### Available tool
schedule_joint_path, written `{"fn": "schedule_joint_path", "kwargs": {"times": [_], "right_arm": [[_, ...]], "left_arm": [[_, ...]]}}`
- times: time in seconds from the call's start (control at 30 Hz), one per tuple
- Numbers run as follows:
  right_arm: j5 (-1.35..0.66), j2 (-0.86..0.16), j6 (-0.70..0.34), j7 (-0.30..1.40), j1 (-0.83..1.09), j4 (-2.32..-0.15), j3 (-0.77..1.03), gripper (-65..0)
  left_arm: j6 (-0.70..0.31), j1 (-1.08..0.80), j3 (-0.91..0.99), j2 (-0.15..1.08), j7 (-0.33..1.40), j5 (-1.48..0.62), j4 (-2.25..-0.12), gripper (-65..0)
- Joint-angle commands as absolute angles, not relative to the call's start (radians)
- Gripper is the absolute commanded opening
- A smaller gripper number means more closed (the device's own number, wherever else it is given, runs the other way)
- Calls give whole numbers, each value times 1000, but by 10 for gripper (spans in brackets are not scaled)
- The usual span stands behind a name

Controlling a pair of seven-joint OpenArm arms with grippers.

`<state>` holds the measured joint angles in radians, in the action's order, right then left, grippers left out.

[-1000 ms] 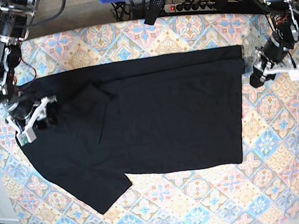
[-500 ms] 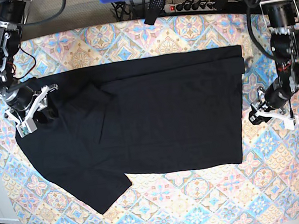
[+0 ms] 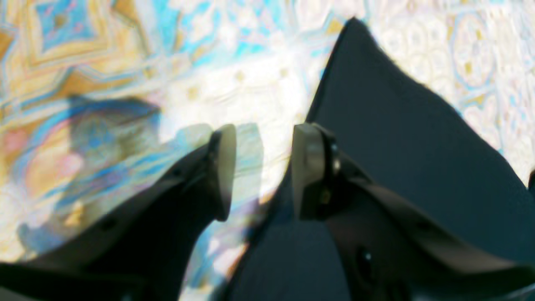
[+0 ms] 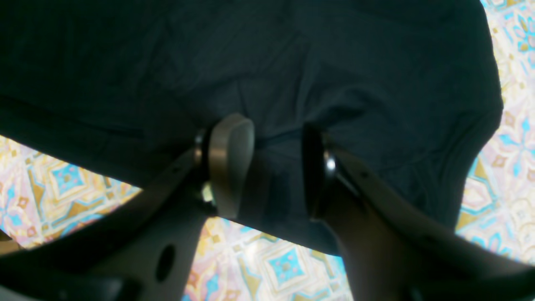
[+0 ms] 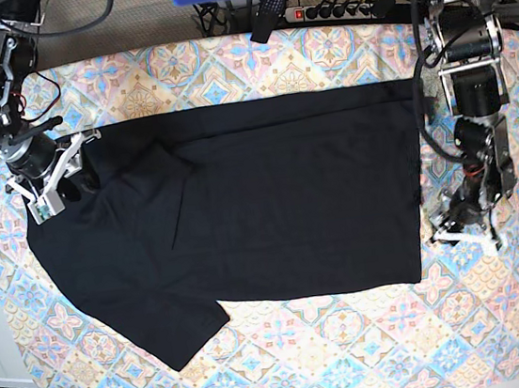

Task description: Fold the T-shirt properly

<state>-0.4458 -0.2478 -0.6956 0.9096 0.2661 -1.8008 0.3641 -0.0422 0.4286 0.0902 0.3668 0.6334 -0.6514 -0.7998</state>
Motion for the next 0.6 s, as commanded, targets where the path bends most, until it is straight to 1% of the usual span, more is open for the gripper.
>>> {"fn": "schedule_joint_path", "kwargs": {"times": [0.0,0.13,0.37,0.57], "right_arm": [[-458,-262,-698,894,257,-1821,371,-418],[-458,-262,-698,894,257,-1821,371,-418],[-458,-262,-698,894,257,-1821,371,-418],[-458,-262,-698,895,259,-1822,371,-418]], "left_arm": [[-41,469,94,375,585,-628,-786,-422],[-41,515,94,321,498,-550,-690,-422],[-41,527,94,242,404,-433,-674,-422],[-41,526,94,203,395,-390,-673,-423]]}}
